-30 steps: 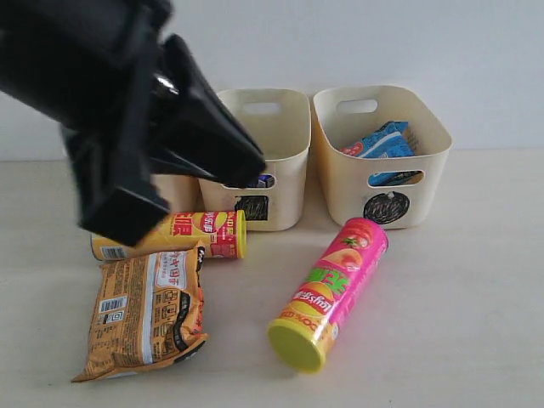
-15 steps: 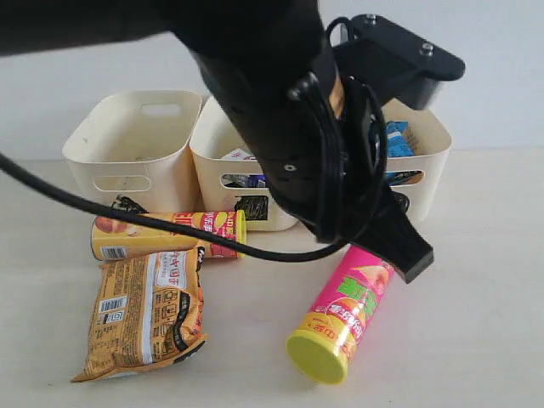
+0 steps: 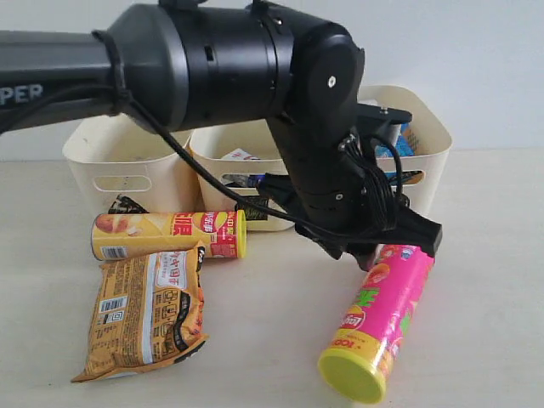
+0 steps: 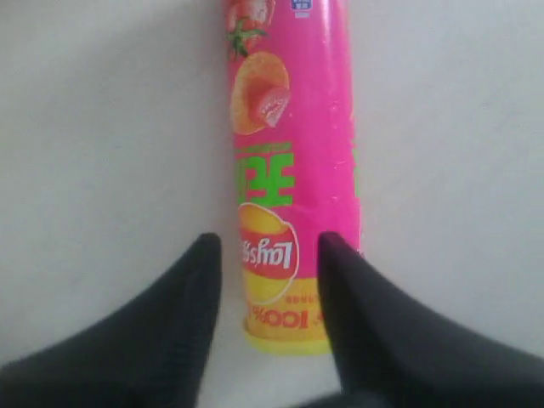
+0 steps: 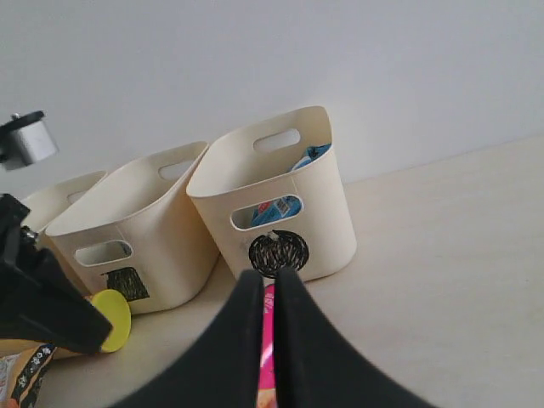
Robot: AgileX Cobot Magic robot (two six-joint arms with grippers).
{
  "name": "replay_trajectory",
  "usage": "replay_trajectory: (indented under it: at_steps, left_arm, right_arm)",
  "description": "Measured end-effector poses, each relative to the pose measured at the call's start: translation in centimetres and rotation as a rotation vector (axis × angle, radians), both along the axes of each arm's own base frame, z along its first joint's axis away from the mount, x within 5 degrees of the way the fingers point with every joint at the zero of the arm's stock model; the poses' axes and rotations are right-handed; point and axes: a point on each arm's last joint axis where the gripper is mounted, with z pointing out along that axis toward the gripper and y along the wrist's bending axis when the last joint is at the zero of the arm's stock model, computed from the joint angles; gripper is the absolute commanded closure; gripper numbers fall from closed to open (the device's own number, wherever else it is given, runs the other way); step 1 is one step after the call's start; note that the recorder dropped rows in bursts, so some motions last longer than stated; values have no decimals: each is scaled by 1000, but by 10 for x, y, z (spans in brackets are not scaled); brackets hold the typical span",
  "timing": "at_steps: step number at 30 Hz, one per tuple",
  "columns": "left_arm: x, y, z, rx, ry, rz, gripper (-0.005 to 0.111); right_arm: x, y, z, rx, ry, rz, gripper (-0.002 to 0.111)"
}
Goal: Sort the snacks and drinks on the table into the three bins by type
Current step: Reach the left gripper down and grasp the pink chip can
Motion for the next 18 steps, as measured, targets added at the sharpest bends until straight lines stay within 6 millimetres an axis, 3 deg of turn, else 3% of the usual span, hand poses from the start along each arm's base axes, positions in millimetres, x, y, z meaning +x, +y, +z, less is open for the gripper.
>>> replay_trajectory:
  at_steps: [3,7,18]
  left_arm:
    - [1,-10,-9,-62,23,-14,30]
    - [2,-21,-21,-137,57,-8,21]
    - [10,-35,-82,-100,106,-26,18]
  right_arm:
    - [0,0,0,0,0,0,107]
    - [0,0,0,0,0,0,107]
    - [0,0,0,0,0,0,107]
